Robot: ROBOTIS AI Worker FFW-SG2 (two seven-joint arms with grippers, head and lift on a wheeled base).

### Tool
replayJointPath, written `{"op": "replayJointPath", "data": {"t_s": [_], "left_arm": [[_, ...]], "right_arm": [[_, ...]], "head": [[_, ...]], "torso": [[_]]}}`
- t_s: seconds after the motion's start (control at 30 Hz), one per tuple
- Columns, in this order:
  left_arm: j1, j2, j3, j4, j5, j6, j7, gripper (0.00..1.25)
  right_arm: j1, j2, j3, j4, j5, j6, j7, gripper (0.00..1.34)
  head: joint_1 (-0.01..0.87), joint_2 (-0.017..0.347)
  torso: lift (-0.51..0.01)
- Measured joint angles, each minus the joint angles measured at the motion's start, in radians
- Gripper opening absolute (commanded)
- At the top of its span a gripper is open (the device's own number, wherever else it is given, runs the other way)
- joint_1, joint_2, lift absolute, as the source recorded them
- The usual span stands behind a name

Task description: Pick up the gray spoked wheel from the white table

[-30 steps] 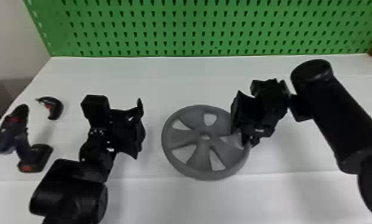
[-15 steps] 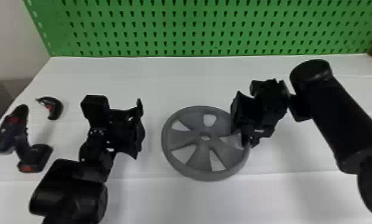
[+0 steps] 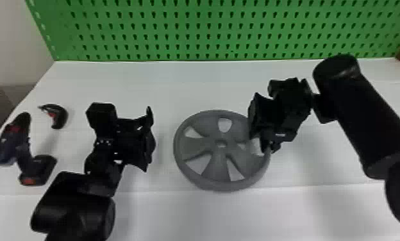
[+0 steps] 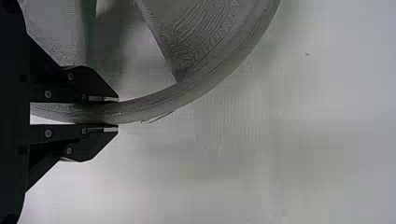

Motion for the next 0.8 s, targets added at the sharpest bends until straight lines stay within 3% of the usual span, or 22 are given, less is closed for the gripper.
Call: {"op": "replayJointPath", "data": {"t_s": [0.3, 0.8], "left_arm": [[0.004, 0.000, 0.004, 0.000, 0.000, -0.003, 0.000, 1.12], [0.005, 0.000, 0.007, 0.000, 0.000, -0.007, 0.000, 1.12]], "right_arm": [[-0.040, 0.012, -0.070, -0.068, 0.068, 0.077, -0.001, 0.19], [-0.092, 0.020, -0.118, -0.077, 0.115, 0.079, -0.001, 0.19]], "head": [[0.767, 0.035], [0.767, 0.035]], "torso": [[-0.107], [-0.107]]}}
